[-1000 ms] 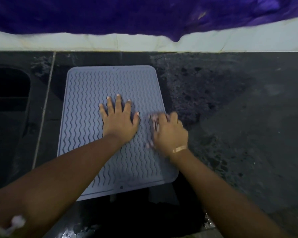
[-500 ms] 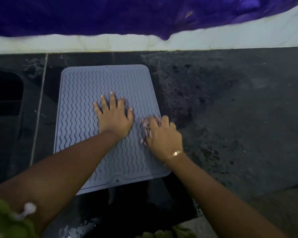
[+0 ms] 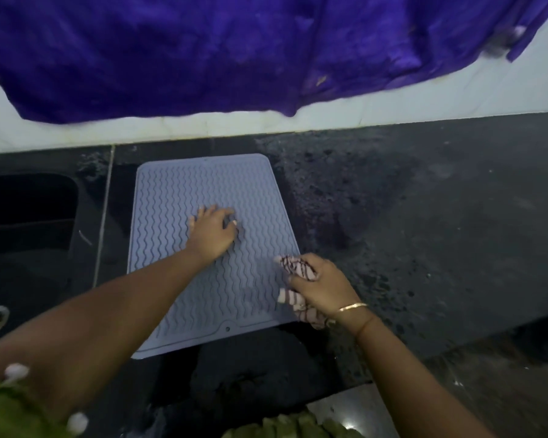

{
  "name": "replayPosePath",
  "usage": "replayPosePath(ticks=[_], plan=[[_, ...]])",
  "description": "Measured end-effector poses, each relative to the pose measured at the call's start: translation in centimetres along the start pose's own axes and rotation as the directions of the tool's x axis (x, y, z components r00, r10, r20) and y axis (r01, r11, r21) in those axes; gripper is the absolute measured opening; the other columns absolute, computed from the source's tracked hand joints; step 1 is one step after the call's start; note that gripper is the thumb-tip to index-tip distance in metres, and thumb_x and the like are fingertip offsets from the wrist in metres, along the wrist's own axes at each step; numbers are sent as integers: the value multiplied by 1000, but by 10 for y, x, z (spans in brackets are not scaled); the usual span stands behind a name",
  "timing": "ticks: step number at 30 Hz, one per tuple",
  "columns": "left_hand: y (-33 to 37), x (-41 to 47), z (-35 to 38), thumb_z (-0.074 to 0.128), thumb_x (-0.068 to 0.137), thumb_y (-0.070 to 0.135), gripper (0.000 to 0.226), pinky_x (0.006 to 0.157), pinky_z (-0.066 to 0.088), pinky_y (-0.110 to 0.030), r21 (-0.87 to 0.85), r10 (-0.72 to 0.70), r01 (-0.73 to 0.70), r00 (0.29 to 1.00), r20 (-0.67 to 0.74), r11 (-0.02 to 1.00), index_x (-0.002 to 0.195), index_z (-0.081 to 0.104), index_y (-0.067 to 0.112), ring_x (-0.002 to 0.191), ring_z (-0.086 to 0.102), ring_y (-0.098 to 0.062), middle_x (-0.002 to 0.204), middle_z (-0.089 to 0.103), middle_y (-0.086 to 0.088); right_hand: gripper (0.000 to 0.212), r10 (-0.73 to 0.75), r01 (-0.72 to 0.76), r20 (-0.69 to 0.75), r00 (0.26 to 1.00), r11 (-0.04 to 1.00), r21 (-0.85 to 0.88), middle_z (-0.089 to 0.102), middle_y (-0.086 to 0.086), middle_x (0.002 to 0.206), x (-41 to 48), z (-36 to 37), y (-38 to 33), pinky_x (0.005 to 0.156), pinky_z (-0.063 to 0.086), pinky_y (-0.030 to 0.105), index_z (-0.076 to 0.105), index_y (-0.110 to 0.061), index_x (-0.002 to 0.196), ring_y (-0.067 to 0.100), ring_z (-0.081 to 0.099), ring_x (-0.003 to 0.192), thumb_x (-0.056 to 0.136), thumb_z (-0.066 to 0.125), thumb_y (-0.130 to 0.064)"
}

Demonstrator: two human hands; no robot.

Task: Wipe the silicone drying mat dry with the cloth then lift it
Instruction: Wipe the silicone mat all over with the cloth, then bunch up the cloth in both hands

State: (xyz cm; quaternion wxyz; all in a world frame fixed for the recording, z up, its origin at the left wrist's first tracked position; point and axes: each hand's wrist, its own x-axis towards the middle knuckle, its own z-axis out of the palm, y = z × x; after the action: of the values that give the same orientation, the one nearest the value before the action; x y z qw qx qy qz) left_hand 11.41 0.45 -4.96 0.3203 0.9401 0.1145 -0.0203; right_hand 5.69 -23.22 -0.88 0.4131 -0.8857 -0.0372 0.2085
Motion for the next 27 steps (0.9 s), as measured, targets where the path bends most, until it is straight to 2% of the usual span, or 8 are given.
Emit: replayPosePath(ticks=[3, 6, 9, 13, 17, 20, 24, 27], plan=[[23, -39, 2, 48, 95, 15, 21, 95, 40, -29, -258, 49, -90, 986, -160, 962, 107, 64, 9, 101, 57, -19, 108, 64, -8, 23, 9, -3, -31, 999, 979, 203, 67, 6, 104, 5, 1, -13, 89, 53, 39, 63, -25, 100, 21, 64, 97, 78, 69, -24], [53, -72, 5, 48, 96, 25, 21, 86, 47, -32, -528, -29, 31, 999, 12, 849, 98, 65, 13, 95, 62, -20, 100, 67, -6, 23, -38, 70, -102, 994, 941, 332, 68, -8, 89, 4, 1, -26, 72, 53, 16, 60, -34, 85, 7, 64, 81, 75, 74, -18], [74, -93, 2, 44, 95, 43, 30, 90, 50, -35, -734, -92, 258, 962, 259, 628, 99, 65, 21, 99, 64, -20, 108, 67, -6, 36, -62, 84, -66, 996, 913, 399, 64, 6, 108, 4, -2, -32, 86, 53, 24, 60, -29, 101, 13, 64, 95, 72, 79, -17], [88, -104, -9, 47, 86, 59, 42, 80, 56, -32, -775, 14, 414, 879, 478, 477, 109, 64, 29, 99, 68, -17, 109, 70, -1, 59, -105, 89, 36, 994, 945, 314, 49, 14, 128, 5, -18, -39, 103, 46, 40, 57, -27, 120, 24, 55, 115, 67, 82, -22], [92, -98, -15, 65, 82, 38, 49, 89, 54, -41, -801, 105, 398, 866, 489, 448, 125, 54, 18, 102, 67, -25, 112, 69, -8, 77, -203, 165, 80, 976, 926, 340, 45, 14, 135, 4, -33, -41, 106, 42, 44, 47, -27, 132, 24, 51, 122, 66, 83, -15], [91, -91, -14, 61, 87, 22, 43, 91, 52, -45, -818, 52, 410, 882, 468, 404, 127, 49, 14, 104, 65, -28, 113, 68, -11, 89, -174, 103, 76, 982, 823, 559, 51, 11, 133, 5, -47, -36, 102, 46, 45, 31, -28, 141, 23, 57, 117, 70, 80, -8], [96, -84, -13, 55, 87, 21, 46, 86, 54, -44, -830, 132, 480, 838, 529, 283, 131, 45, 10, 108, 62, -31, 120, 64, -16, 64, 35, -91, 94, 995, 700, 708, 66, 14, 114, 15, -68, -29, 87, 55, 41, 42, -13, 133, 23, 67, 98, 78, 74, -17], [105, -79, -6, 54, 86, 28, 49, 92, 50, -49, -776, 184, 538, 770, 611, 328, 131, 45, 13, 113, 59, -36, 123, 61, -18, 35, -16, -141, 212, 977, 696, 704, 74, 12, 100, 20, -75, -21, 74, 60, 33, 65, -8, 112, 22, 71, 88, 80, 71, -20]])
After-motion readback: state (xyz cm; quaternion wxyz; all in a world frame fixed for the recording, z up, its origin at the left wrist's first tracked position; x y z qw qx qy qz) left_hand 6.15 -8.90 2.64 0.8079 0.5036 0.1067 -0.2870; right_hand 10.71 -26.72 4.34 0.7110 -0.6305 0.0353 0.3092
